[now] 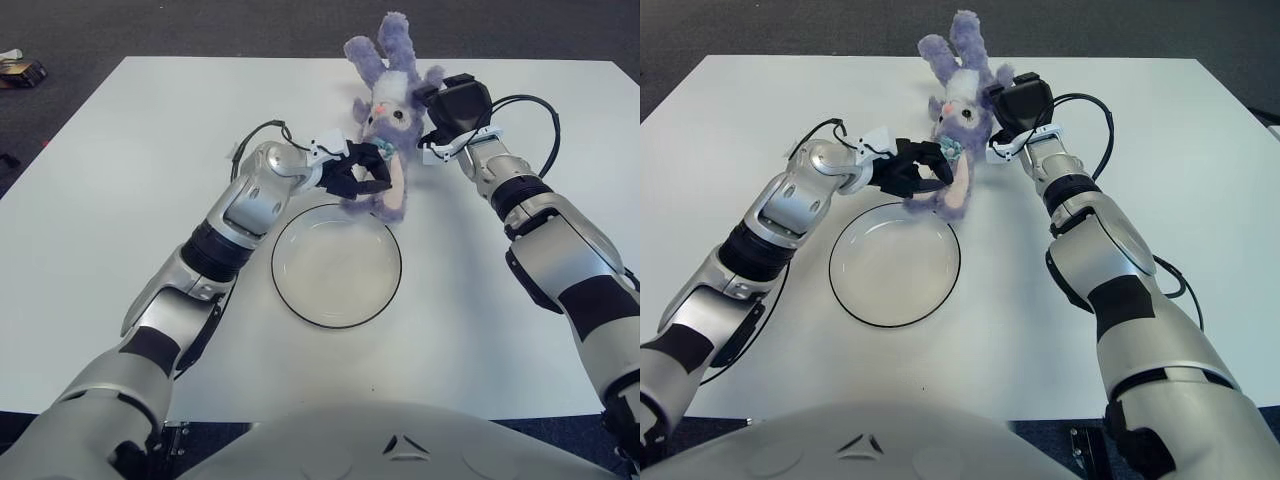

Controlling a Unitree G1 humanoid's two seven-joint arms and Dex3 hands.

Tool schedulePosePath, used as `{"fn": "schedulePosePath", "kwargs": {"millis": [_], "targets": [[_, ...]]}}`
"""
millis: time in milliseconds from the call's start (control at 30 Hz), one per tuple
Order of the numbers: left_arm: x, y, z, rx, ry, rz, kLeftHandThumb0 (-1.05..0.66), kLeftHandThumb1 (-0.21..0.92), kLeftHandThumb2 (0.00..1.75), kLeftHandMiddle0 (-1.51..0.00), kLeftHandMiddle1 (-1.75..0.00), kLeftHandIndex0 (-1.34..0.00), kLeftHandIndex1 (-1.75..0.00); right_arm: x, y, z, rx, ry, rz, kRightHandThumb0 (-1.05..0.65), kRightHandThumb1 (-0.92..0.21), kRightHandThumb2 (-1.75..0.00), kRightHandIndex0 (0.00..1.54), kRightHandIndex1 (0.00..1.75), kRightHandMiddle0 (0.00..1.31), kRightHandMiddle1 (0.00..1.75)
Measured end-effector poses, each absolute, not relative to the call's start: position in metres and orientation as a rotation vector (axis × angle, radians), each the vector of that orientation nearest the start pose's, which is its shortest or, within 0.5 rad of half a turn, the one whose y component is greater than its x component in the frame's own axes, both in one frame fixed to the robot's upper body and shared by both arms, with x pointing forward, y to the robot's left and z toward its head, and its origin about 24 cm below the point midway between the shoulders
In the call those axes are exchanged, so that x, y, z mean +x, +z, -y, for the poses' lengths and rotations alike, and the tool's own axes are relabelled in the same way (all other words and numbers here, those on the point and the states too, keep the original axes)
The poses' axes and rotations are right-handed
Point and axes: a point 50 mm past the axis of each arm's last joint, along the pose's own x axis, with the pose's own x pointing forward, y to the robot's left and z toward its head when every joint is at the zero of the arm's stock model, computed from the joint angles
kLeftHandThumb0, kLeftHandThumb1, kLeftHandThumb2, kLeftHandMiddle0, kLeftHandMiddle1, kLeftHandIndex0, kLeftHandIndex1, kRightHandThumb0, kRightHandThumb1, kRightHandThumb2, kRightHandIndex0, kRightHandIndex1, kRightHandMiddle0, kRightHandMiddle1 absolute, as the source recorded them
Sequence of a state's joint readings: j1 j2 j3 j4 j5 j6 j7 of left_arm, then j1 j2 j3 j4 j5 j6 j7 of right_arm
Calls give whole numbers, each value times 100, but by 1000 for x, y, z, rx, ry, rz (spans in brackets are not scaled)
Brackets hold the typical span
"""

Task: Put the doll into the plate.

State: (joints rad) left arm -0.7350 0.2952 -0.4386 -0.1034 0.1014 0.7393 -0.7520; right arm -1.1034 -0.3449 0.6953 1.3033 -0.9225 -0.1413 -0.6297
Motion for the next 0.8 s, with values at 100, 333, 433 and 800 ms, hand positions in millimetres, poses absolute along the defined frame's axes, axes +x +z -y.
{"fn": "schedulePosePath", "kwargs": {"millis": [100, 333, 433, 800], "targets": [[309, 164, -49, 644, -1006, -165, -53, 92, 28, -37, -146, -22, -145, 406, 132, 148, -1759, -28, 497, 0, -74, -53, 47, 159, 57, 118], [308, 165, -50, 641, -1008, -167, -52, 92, 27, -38, -146, -23, -144, 405, 131, 150, -1767, -29, 489, 0, -50, -95, 47, 172, 58, 136], [308, 165, -50, 641, -1008, -169, -52, 92, 27, -39, -146, -23, -143, 405, 131, 150, -1767, -29, 488, 0, -46, -102, 47, 174, 58, 138], [308, 164, -51, 624, -1014, -186, -50, 92, 25, -41, -147, -24, -142, 406, 131, 154, -1745, -19, 463, 0, -44, -104, 50, 174, 60, 134]]}}
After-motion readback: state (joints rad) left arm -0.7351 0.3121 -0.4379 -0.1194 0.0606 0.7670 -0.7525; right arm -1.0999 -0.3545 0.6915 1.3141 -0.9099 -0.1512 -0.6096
